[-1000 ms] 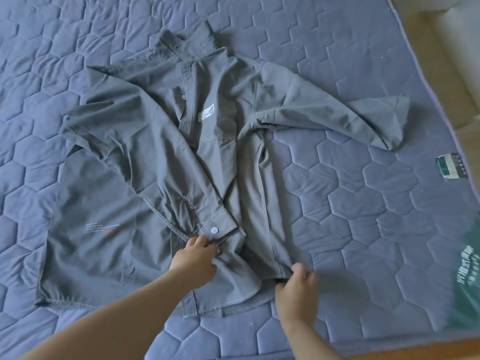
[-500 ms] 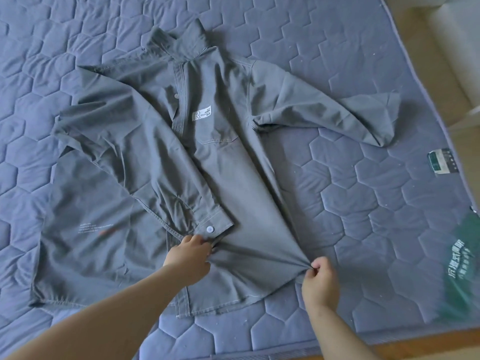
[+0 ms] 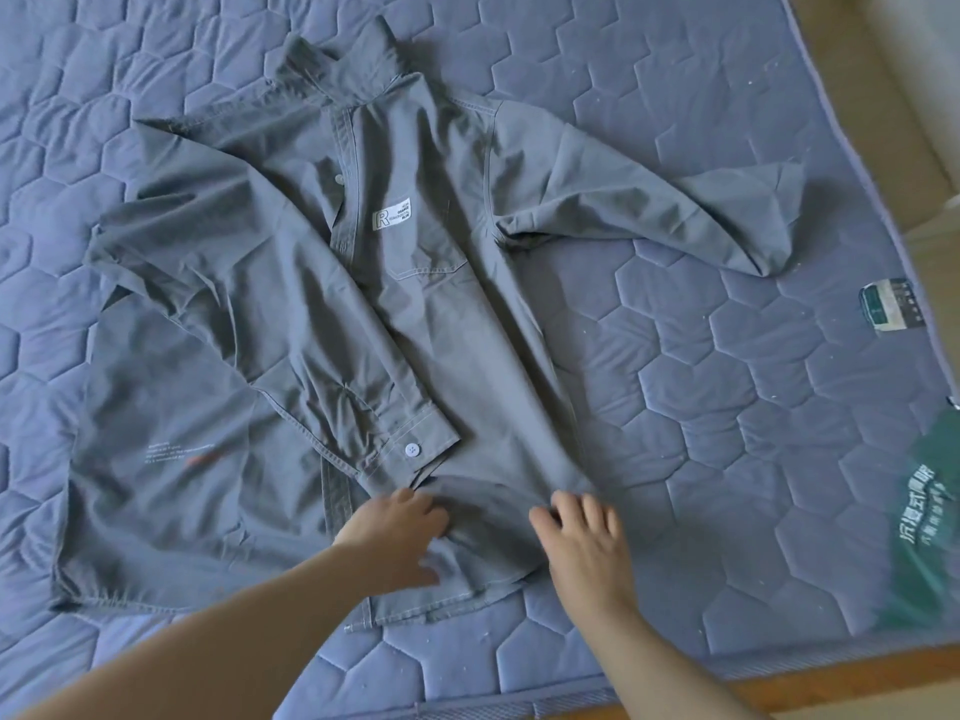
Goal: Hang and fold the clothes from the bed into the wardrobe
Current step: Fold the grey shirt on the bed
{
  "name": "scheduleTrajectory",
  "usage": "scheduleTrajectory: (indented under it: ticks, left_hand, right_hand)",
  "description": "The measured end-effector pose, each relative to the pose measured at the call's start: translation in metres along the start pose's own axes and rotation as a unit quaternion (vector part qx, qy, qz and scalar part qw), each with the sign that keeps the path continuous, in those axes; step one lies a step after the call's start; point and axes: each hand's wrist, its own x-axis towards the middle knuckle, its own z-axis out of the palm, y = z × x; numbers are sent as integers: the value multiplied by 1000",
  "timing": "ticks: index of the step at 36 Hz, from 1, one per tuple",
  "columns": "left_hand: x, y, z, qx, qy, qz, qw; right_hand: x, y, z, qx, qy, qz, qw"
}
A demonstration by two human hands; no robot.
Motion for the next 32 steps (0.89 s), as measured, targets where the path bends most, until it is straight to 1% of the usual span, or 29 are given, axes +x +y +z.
scheduleTrajectory:
  ticks: [2,3,4,7,10,12,13,14,17,18,20,21,22,23,24,25,27,28,30,32]
  left_hand:
    - [-2,8,9,47,-34,47,997]
    - [-2,11,14,77,-42,55,995]
    - [-3,13,18,100,-42,54,993]
    - [-4,20,25,122,-27,42,991]
    - [-5,24,22,106,5,20,994]
    - [-4,23,28,66,-37,10,997]
    - [-3,22,30,57,-73,3,996]
    - [-2,20,33,45,-87,-4,995]
    - [-1,18,26,17,-126,-5,992]
    - [-2,17,22,5,-144,-2,990]
    - [-4,16,14,-7,-177,8,984]
    - [-5,15,11,-15,-191,15,981]
    - [-5,14,9,-30,-205,24,978]
    - [-6,13,7,-54,-210,32,976]
    - [-5,13,2,-89,-198,34,976]
    - [-3,13,-4,-131,-167,28,977]
    - [3,13,-22,-221,-56,-17,973]
    - [9,11,-32,-260,8,-47,964]
    - [24,4,-55,-306,117,-87,941]
    - [40,-6,-79,-317,192,-114,922]
  right_hand:
    - [-6,1,4,-7,-9,-37,999]
    - [-7,2,4,-10,-17,-48,999]
    - [-7,3,4,-20,-24,-56,998]
    - [-3,6,5,-35,-55,-55,996]
    - [1,8,4,-11,-92,-43,995]
    - [6,9,2,11,-91,-54,994]
    - [8,9,3,15,-103,-61,993]
    - [8,9,4,16,-117,-65,991]
    - [11,11,4,24,-191,-81,978]
    - [11,12,0,20,-245,-89,965]
    - [5,18,10,25,-318,-119,940]
    - [3,18,10,37,-364,-111,924]
    - [-1,18,9,58,-387,-87,916]
    - [-1,18,9,93,-386,-49,916]
    - [0,19,7,149,-380,14,913]
    - [5,21,6,209,-359,80,906]
    - [21,24,3,296,-308,188,885]
    - [33,26,1,334,-275,235,870]
    - [60,28,-6,418,-208,318,825]
    - [92,31,-8,497,-148,371,771]
